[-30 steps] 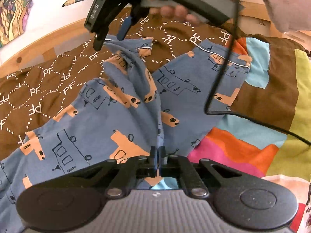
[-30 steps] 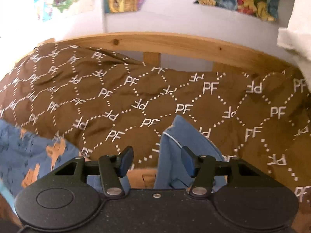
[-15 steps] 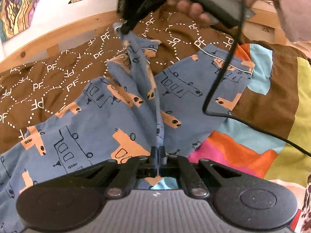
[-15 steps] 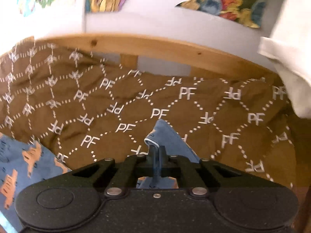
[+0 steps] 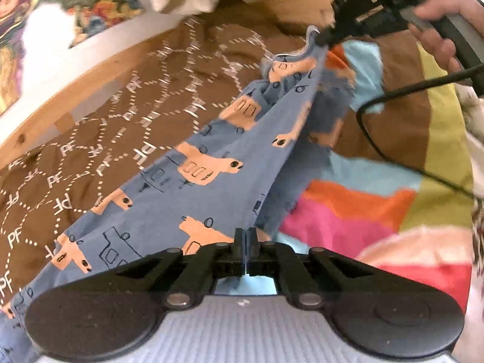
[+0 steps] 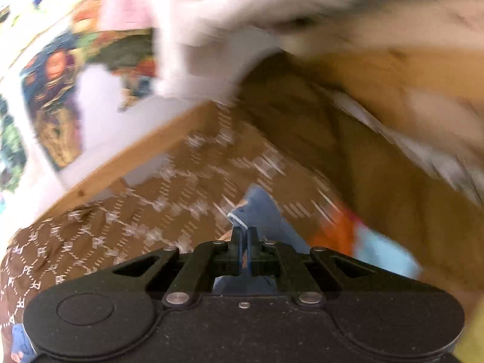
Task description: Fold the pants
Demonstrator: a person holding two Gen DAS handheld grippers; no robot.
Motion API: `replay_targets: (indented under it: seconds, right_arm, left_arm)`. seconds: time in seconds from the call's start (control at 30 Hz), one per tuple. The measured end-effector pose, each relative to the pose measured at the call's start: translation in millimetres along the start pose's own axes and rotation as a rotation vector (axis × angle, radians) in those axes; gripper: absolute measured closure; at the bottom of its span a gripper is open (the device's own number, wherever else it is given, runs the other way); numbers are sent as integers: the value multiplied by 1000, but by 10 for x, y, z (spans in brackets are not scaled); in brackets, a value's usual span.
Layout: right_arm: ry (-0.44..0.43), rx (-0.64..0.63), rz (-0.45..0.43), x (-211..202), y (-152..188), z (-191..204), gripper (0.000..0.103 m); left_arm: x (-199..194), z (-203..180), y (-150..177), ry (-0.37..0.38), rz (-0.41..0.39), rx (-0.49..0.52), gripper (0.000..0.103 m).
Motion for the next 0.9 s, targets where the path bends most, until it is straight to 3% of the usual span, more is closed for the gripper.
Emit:
replay_targets:
  seconds: [0.1, 0.13, 0.27, 0.37, 0.5, 0.67, 0.9]
  right_arm:
    - [29, 60, 43, 102, 231, -237, 99]
    - [36, 71, 48, 127, 274, -278, 93]
    - [34, 93, 26, 132, 347, -321, 80]
    - [38, 69, 12, 141, 374, -306, 74]
    - [22, 80, -25, 125, 371, -372, 73]
    - [-2, 45, -82, 108, 326, -401, 73]
    - [-5, -54, -157, 94, 328, -367, 73]
  left_arm:
    - [29, 8, 45, 19, 21, 27, 103]
    - [25, 34, 44, 37, 28, 15, 102]
    - [-51, 169, -18, 143, 32, -48, 92]
    - [-103, 203, -195, 158, 3, 4, 80]
    - [-81, 213, -684, 186, -57, 17, 78]
    - [216, 195, -1448, 254, -114, -39, 77]
    - [827, 110, -2161, 353, -64, -106, 77]
Point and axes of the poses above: each gripper's, at about its wrist camera, not at the fingertips, and x roughly the way its jaws point, z to its left, y to its underside, the point moved 9 cm from there along x, roughly the way its jaws point, and after that the axes turned 8 degrees about z, right-handed, at the moved point
